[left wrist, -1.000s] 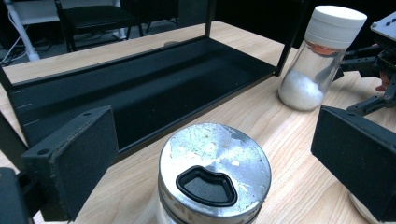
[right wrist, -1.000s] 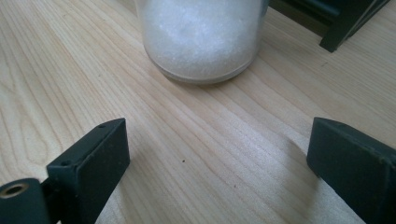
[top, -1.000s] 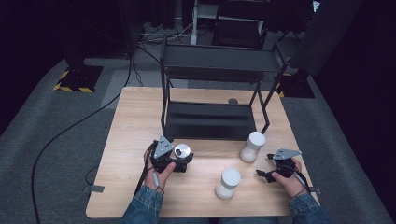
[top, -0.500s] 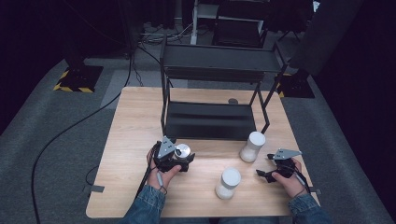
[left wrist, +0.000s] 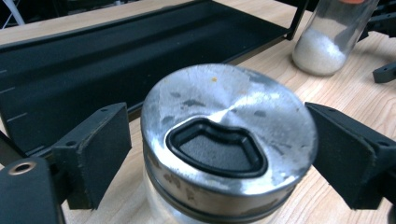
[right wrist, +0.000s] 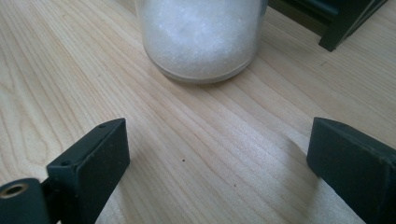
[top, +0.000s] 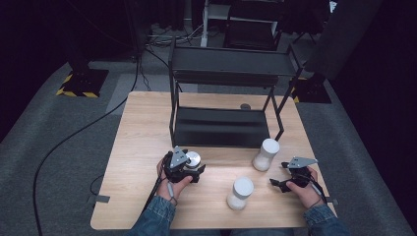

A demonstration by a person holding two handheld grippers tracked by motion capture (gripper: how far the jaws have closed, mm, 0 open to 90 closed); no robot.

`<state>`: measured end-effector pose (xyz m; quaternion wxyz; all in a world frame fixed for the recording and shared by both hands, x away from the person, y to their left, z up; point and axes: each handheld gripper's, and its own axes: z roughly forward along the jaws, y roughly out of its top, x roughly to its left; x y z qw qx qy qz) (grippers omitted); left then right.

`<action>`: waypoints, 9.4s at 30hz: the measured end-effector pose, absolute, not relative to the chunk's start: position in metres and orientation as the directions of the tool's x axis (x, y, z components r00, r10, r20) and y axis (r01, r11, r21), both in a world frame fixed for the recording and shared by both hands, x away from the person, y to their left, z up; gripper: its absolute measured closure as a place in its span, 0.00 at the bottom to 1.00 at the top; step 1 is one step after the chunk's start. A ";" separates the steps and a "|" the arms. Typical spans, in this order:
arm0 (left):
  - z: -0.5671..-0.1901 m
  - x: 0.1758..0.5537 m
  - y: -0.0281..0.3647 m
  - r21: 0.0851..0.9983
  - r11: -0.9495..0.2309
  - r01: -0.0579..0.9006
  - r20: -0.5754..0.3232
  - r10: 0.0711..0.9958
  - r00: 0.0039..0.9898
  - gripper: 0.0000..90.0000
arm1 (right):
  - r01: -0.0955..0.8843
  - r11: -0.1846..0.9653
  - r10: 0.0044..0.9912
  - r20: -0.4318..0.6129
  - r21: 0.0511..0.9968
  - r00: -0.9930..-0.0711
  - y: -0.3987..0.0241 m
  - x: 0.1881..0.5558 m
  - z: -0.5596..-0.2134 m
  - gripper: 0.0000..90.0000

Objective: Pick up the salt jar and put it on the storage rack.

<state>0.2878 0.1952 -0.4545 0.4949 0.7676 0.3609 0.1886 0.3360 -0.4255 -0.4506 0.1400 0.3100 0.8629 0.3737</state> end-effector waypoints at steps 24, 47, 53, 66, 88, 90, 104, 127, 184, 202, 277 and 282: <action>-0.455 0.293 0.190 0.861 -0.311 0.403 -0.048 0.738 0.673 0.33 | 0.430 0.528 0.640 -0.010 0.732 -0.768 -0.426 0.336 -0.451 0.06; -0.429 0.298 0.196 0.866 -0.302 0.398 -0.058 0.731 0.680 0.34 | 0.431 0.528 0.640 -0.009 0.732 -0.769 -0.426 0.336 -0.451 0.07; -0.418 0.298 0.196 0.875 -0.297 0.384 -0.057 0.722 0.689 0.34 | 0.431 0.527 0.640 -0.009 0.732 -0.769 -0.426 0.336 -0.451 0.07; -0.401 0.306 0.195 0.881 -0.290 0.373 -0.059 0.716 0.696 0.34 | 0.430 0.528 0.640 -0.009 0.732 -0.769 -0.426 0.336 -0.451 0.07; -0.379 0.323 0.184 0.890 -0.277 0.361 -0.050 0.729 0.683 0.34 | 0.430 0.528 0.639 -0.009 0.732 -0.769 -0.426 0.336 -0.451 0.06; -0.378 0.325 0.184 0.894 -0.263 0.363 -0.063 0.728 0.682 0.34 | 0.429 0.529 0.637 -0.009 0.732 -0.771 -0.426 0.336 -0.451 0.06; -0.370 0.338 0.176 0.896 -0.269 0.354 -0.052 0.727 0.685 0.34 | 0.428 0.530 0.635 -0.009 0.732 -0.772 -0.427 0.337 -0.451 0.06; -0.355 0.372 0.165 0.892 -0.290 0.347 -0.018 0.745 0.667 0.34 | 0.427 0.530 0.635 -0.009 0.733 -0.772 -0.427 0.337 -0.451 0.06; -0.423 0.432 0.141 0.872 -0.280 0.401 -0.007 0.813 0.583 0.34 | 0.423 0.534 0.629 -0.010 0.732 -0.777 -0.427 0.337 -0.451 0.06; -0.427 0.438 0.139 0.852 -0.297 0.431 -0.007 0.817 0.577 0.34 | 0.421 0.534 0.628 -0.011 0.733 -0.778 -0.428 0.336 -0.451 0.06; -0.366 0.355 0.209 0.915 -0.196 0.353 -0.062 0.796 0.602 0.06 | 0.420 0.538 0.626 -0.012 0.731 -0.780 -0.427 0.336 -0.451 0.05; -0.362 0.348 0.214 0.915 -0.211 0.343 -0.046 0.791 0.610 0.06 | 0.421 0.538 0.626 -0.012 0.731 -0.780 -0.427 0.336 -0.451 0.05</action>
